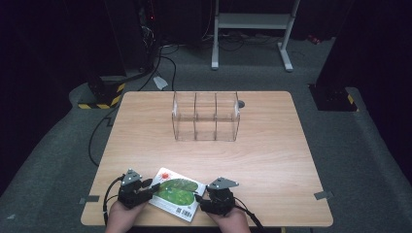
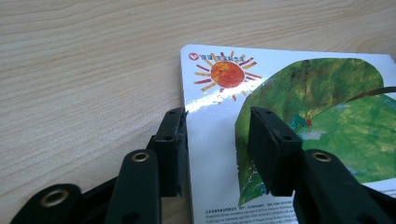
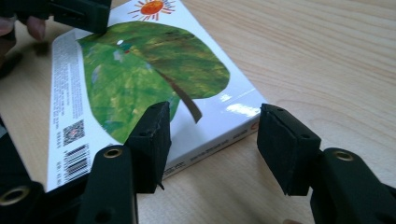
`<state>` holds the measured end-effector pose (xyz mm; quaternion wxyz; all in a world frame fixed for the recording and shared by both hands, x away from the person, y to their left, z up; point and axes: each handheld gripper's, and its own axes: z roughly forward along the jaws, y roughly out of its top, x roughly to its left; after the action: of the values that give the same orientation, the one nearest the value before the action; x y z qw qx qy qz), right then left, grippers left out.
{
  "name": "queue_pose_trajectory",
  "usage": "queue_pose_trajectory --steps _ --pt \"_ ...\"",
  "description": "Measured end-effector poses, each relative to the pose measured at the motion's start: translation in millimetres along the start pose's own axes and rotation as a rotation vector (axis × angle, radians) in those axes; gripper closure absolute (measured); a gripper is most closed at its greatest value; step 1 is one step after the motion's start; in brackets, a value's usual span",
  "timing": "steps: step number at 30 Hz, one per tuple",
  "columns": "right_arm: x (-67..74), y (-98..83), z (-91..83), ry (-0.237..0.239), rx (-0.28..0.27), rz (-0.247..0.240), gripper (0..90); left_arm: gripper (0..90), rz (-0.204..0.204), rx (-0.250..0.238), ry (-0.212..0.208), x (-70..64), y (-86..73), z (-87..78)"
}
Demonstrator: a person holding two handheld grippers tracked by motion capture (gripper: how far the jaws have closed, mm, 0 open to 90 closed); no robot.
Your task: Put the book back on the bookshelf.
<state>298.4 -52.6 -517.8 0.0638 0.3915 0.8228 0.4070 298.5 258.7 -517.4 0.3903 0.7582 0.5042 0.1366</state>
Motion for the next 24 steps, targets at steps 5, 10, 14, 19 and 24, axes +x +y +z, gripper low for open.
queue_pose_trajectory --steps 5,10,14,19,24 --pt "-0.2 1.4 0.4 -0.016 0.004 0.005 44.1 58.9 0.018 0.005 0.001 -3.5 1.2 1.3" --pt "-8.0 3.9 -1.0 -0.049 0.006 -0.002 44.1 59.2 0.031 0.006 -0.014 -10.3 3.1 5.7" --pt "-16.0 6.3 -1.6 -0.078 -0.001 0.013 44.1 59.2 0.044 0.005 -0.014 -16.3 4.7 8.9" --pt "-28.2 8.2 -3.7 -0.105 -0.007 0.014 42.1 59.2 0.076 0.002 -0.027 -26.8 9.5 17.8" --pt "-38.6 4.6 -16.4 -0.12 -0.02 0.052 39.0 50.2 0.074 0.023 -0.024 -30.7 11.1 18.8"
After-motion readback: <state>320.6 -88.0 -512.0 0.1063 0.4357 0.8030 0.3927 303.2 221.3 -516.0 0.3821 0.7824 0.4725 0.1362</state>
